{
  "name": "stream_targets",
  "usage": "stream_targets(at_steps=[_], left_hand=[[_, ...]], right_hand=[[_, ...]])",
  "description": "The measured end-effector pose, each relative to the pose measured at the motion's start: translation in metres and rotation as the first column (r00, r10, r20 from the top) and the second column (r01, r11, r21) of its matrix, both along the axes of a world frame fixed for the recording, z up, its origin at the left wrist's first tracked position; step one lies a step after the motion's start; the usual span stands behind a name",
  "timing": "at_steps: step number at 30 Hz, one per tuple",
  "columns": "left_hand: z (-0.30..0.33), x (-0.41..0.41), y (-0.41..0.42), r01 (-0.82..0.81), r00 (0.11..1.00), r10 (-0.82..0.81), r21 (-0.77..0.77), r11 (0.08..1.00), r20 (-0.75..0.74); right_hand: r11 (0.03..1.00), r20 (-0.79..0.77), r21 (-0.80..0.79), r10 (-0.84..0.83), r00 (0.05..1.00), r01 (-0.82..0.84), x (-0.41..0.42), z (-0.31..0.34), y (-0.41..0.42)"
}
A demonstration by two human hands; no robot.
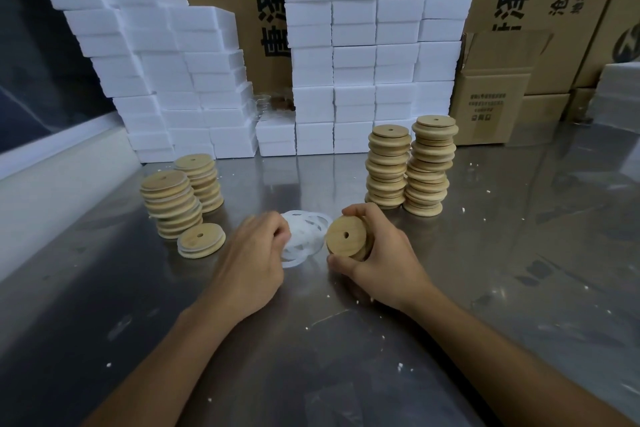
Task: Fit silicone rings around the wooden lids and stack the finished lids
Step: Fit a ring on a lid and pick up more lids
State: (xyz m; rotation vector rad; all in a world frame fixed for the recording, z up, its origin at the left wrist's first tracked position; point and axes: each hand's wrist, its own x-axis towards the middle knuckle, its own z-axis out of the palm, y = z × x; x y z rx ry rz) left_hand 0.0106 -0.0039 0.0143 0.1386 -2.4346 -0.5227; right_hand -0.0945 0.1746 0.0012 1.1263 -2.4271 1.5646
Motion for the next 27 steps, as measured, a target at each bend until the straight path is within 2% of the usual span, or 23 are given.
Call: stream_targets(at_steps=[2, 4, 7, 10, 15, 18, 22, 24, 27], left_hand=[[0.002, -0.001, 0.004, 0.009, 0.993, 0.014, 0.194, 0.981, -0.119], [0.005, -0.003, 0.009, 0.043, 0.981, 0.032, 0.38, 0.924, -0.191], [0.006, -0.006, 0.016, 0.076, 0.979, 0.048, 0.579, 0.811, -0.197], [0.007, -0.004, 0.021, 0.128, 0.986, -0.015, 0.697, 0.706, -0.166], [0.01, -0.003, 0.023, 0.155, 0.987, -0.062, 0.772, 0.617, -0.148], [0.012, -0.002, 0.025, 0.185, 0.982, -0.087, 0.787, 0.589, -0.166], [0.012, -0.001, 0.026, 0.221, 0.975, -0.134, 0.794, 0.566, -0.176], [0.011, -0.001, 0.027, 0.239, 0.971, -0.155, 0.789, 0.565, -0.183], [0.008, -0.002, 0.03, 0.261, 0.965, -0.176, 0.775, 0.576, -0.195]], right_hand=[[0.999, 0.016, -0.036, -0.012, 1.0, 0.013, 0.0, 0.0, 0.0], [0.997, 0.029, -0.078, -0.021, 0.999, 0.023, 0.0, 0.0, 0.0], [0.991, 0.055, -0.131, -0.023, 0.998, 0.03, -0.002, 0.002, 0.001], [0.982, 0.154, -0.189, 0.016, 0.988, 0.013, -0.004, 0.004, 0.001], [0.939, 0.373, -0.343, 0.158, 0.914, -0.023, -0.003, 0.004, 0.0], [0.954, 0.459, -0.298, 0.158, 0.874, -0.016, -0.003, 0.006, -0.001], [0.904, 0.61, -0.424, 0.329, 0.721, -0.053, 0.003, 0.013, -0.003], [0.908, 0.611, -0.414, 0.334, 0.718, -0.07, 0.007, 0.015, -0.004], [0.937, 0.553, -0.339, 0.269, 0.789, -0.082, 0.012, 0.014, -0.006]])
